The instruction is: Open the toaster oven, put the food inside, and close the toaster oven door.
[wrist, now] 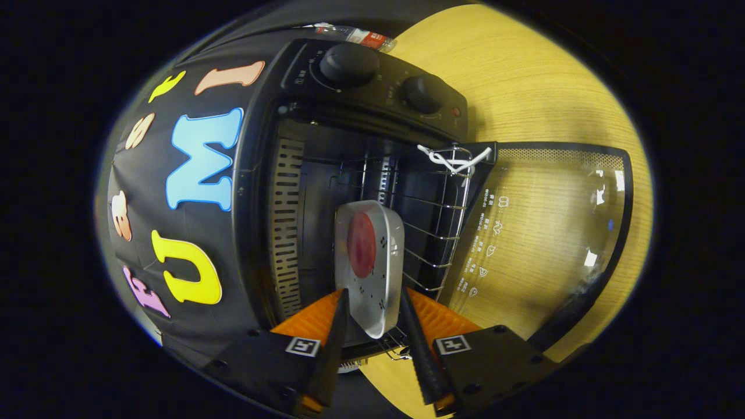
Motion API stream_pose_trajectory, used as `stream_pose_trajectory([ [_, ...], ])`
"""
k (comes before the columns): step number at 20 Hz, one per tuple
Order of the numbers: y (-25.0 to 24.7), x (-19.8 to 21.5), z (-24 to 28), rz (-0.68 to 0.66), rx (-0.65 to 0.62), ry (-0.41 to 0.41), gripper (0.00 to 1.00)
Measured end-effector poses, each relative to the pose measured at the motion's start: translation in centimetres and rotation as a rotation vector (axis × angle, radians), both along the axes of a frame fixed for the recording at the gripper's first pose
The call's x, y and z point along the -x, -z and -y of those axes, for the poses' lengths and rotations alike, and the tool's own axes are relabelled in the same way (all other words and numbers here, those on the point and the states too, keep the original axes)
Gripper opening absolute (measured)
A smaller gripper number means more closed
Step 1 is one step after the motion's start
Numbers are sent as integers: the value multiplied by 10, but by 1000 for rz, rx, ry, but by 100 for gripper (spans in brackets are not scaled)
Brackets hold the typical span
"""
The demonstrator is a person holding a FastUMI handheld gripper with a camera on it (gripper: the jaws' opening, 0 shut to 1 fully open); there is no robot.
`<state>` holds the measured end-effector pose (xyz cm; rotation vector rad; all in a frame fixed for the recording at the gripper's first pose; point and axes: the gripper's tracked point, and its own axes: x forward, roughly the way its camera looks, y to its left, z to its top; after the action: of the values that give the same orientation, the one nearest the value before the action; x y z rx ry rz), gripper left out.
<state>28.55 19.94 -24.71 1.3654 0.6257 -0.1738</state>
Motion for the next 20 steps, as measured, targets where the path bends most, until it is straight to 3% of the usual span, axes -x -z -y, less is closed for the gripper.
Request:
stream_pose_trajectory([
  [2, -2, 9, -9, -6, 42, -68, 97],
  [8, -6, 55, -19, 14, 198, -249, 97],
  [13, -3, 87, -12, 51, 424, -410, 97],
  [20, 10, 135, 2, 50, 638, -578, 98],
])
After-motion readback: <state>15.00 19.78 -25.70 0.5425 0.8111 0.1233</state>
